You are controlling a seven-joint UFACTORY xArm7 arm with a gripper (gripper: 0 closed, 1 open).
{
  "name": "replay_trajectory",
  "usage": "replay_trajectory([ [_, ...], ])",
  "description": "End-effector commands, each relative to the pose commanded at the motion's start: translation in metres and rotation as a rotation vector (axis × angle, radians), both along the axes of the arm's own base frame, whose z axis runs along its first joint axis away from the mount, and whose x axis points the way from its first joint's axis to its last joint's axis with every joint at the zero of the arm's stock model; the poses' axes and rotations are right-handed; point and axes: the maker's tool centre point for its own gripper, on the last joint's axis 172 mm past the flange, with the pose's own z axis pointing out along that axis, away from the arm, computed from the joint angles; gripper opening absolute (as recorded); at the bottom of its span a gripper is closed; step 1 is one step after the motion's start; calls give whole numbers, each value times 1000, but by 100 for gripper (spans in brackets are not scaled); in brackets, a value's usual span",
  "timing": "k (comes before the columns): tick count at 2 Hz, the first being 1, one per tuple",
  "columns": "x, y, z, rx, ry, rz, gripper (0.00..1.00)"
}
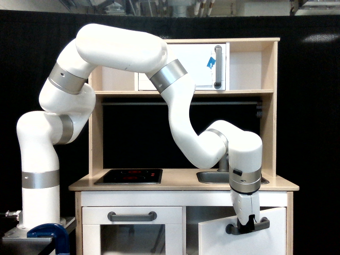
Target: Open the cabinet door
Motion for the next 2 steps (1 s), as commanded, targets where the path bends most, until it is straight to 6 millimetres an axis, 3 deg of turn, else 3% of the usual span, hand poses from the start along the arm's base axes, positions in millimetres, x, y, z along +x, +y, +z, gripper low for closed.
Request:
replay_trajectory([
  [2, 26, -25, 4, 0, 0, 0, 0],
])
